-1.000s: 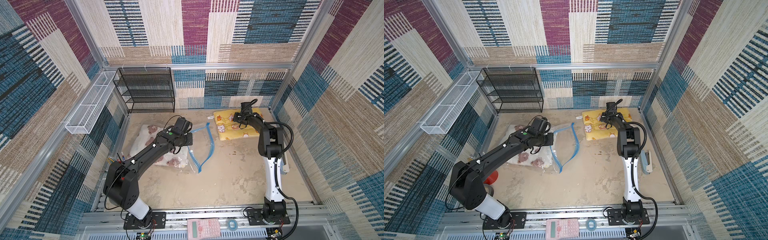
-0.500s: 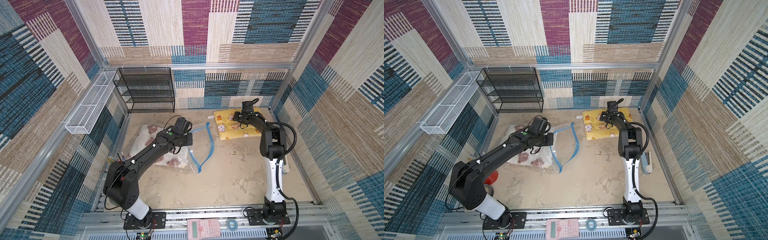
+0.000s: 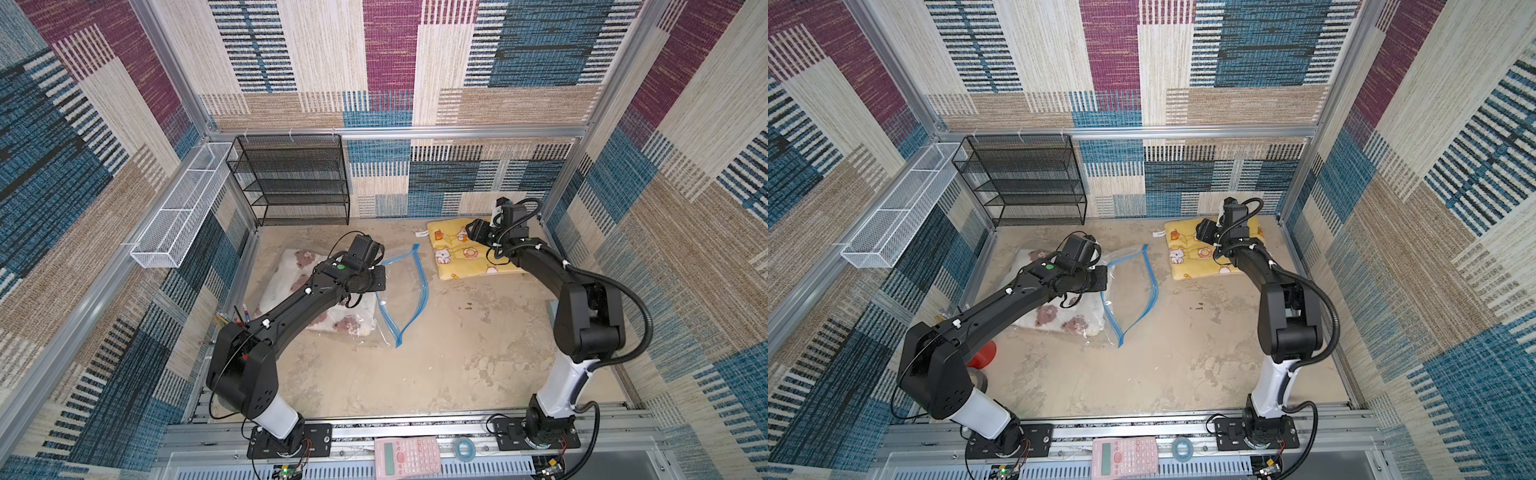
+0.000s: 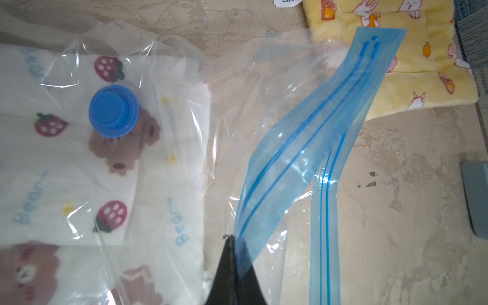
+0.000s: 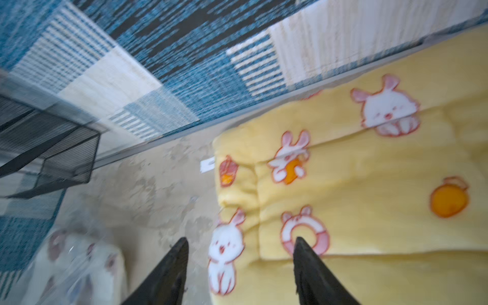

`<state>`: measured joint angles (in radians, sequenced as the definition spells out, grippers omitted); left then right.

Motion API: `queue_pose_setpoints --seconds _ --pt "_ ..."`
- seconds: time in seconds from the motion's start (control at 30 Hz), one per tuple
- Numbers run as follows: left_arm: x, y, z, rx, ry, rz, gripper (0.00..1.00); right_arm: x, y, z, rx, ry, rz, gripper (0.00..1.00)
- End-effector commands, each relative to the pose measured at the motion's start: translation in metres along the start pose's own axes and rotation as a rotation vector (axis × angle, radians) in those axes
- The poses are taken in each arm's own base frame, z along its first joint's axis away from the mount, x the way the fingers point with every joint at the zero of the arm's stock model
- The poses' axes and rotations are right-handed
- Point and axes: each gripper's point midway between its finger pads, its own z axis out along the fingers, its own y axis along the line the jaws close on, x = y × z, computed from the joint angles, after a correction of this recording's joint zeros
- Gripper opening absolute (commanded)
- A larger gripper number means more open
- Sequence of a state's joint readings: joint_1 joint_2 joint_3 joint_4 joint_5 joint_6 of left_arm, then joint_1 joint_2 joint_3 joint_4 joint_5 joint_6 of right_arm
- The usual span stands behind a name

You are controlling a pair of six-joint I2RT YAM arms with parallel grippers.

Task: Take the blanket out of the vacuum bag
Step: Move the blanket to the corner of the board, then take out the blanket from the vacuum bag.

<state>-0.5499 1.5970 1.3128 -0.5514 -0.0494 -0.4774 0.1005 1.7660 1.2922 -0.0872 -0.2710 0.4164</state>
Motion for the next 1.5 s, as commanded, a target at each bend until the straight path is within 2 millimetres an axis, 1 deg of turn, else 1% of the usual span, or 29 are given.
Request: queue_pose_setpoints --seconds 0.0,0.13,0.23,0.33,0.47,0.53,0.77,1.0,1.07,1.13,1.27,1.47 --pt "0.0 0.001 -0.003 -0.003 0.0 -0.004 0.0 0.018 0.042 -0.024 -0.185 -0.006 0.04 0.62" --pt "0.0 0.001 -0.003 0.0 0.001 -0.006 0.0 0.058 0.069 -0.054 -0.296 0.04 0.071 0.59" --pt "0.0 0.0 -0.003 0.002 0.002 -0.008 0.0 0.086 0.089 -0.069 -0.361 0.072 0.094 0.57" --pt "0.001 0.0 -0.002 0.005 0.005 -0.008 0.0 0.112 0.117 -0.077 -0.454 0.142 0.097 0.54" --pt "0.0 0.0 -0.002 0.004 0.003 -0.005 0.0 0.14 0.149 -0.079 -0.523 0.211 0.086 0.52" --pt "-0.001 0.0 -0.003 0.006 0.001 -0.004 0.0 0.155 0.16 -0.074 -0.539 0.245 0.077 0.52" --pt "-0.003 -0.007 -0.007 0.052 -0.02 0.018 0.0 0.199 0.186 -0.044 -0.571 0.359 0.101 0.5" --pt "-0.004 -0.009 -0.011 0.064 -0.039 0.027 0.0 0.228 0.206 -0.014 -0.578 0.441 0.141 0.5" --pt "-0.005 -0.009 -0.013 0.069 -0.047 0.03 0.0 0.238 0.206 -0.005 -0.558 0.478 0.175 0.51" --pt "-0.005 -0.01 -0.015 0.078 -0.055 0.032 0.0 0.246 0.204 0.005 -0.534 0.488 0.215 0.51" --pt "-0.005 -0.013 -0.017 0.096 -0.061 0.037 0.0 0.251 0.202 0.019 -0.52 0.481 0.265 0.52" --pt "-0.006 -0.017 -0.02 0.124 -0.073 0.049 0.0 0.265 0.212 0.032 -0.539 0.51 0.293 0.51"
